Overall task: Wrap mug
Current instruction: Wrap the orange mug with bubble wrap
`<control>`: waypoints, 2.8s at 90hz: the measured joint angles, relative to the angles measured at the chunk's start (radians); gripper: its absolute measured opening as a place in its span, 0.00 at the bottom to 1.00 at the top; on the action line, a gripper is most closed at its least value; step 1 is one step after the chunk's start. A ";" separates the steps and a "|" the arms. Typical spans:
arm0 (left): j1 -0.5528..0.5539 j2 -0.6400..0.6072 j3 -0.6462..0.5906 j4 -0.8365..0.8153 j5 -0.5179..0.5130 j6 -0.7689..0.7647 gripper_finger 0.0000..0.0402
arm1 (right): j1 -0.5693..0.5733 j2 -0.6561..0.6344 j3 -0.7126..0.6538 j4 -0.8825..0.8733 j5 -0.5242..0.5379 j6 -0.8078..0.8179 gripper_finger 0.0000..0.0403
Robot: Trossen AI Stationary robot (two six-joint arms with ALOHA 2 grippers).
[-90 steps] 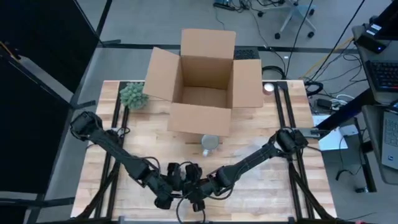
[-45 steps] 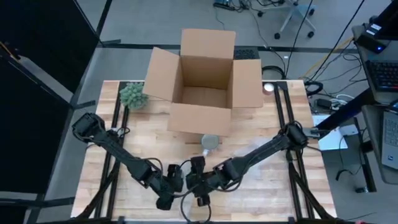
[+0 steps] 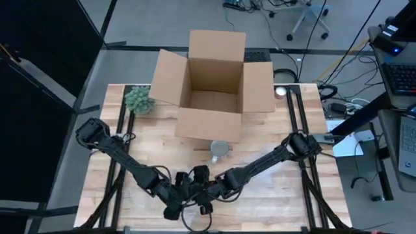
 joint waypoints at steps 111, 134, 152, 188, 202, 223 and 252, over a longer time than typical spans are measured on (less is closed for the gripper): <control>0.007 -0.115 -0.029 -0.063 -0.055 0.007 0.61 | 0.004 0.005 -0.005 0.004 -0.006 -0.011 0.54; 0.035 -0.087 -0.118 0.081 0.006 0.010 0.61 | -0.003 0.003 -0.004 0.016 0.000 -0.017 0.54; 0.053 -0.063 -0.134 0.112 0.034 0.020 0.61 | -0.008 0.002 -0.004 0.020 0.002 -0.014 0.54; 0.057 -0.043 -0.145 0.115 0.047 -0.009 0.61 | -0.001 -0.117 -0.005 -0.093 -0.020 -0.008 0.54; 0.056 -0.045 -0.145 0.122 0.051 -0.009 0.61 | 0.005 -0.111 -0.005 -0.099 -0.013 -0.003 0.54; 0.056 -0.047 -0.143 0.130 0.047 -0.006 0.61 | 0.006 -0.085 -0.004 -0.093 -0.004 0.004 0.54; 0.056 -0.049 -0.140 0.132 0.047 -0.002 0.61 | -0.009 -0.103 -0.003 -0.110 0.083 -0.020 0.54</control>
